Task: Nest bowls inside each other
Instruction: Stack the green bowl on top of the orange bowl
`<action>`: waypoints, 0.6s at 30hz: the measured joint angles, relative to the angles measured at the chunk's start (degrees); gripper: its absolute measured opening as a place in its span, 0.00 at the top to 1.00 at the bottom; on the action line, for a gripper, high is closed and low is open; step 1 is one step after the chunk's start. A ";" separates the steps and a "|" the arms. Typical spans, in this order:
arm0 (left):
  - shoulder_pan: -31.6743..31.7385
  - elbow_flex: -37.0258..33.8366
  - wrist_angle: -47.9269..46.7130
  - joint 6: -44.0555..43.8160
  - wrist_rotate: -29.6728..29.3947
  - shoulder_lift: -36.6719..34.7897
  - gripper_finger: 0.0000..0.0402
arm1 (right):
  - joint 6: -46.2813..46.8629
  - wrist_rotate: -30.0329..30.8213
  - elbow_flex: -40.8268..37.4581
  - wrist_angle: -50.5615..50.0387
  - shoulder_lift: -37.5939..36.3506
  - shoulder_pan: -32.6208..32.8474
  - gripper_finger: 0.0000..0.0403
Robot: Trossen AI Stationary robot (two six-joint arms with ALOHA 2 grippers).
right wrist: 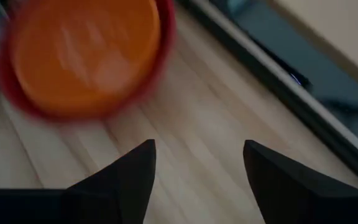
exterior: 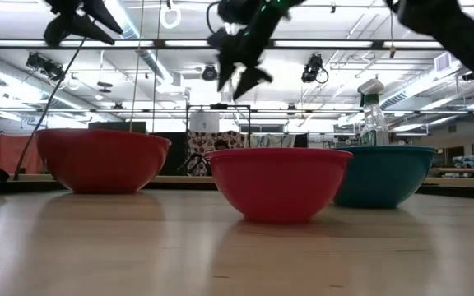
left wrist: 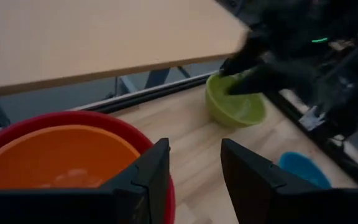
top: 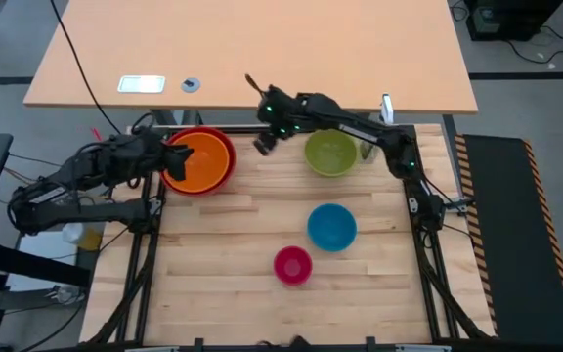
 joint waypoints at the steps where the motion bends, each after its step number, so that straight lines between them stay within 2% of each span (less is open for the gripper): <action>1: 0.02 -0.34 0.01 0.00 -0.19 0.74 0.63 | -1.55 1.82 -0.51 -3.75 -1.24 0.47 0.40; 4: 0.03 -1.01 1.55 0.00 -0.71 3.14 0.63 | -5.20 6.59 -4.56 -10.10 -4.88 1.40 0.43; 7: 0.07 -1.05 3.51 0.48 -0.88 6.04 0.63 | -6.03 6.59 -13.93 -8.91 -9.66 1.28 0.44; 13: 0.04 -1.07 7.53 0.92 -0.88 10.16 0.63 | -4.98 6.16 -38.46 1.80 -20.49 0.53 0.45; 18: 0.04 -1.07 8.60 0.86 -0.88 11.23 0.63 | -8.20 5.51 -53.51 11.26 -25.04 0.76 0.45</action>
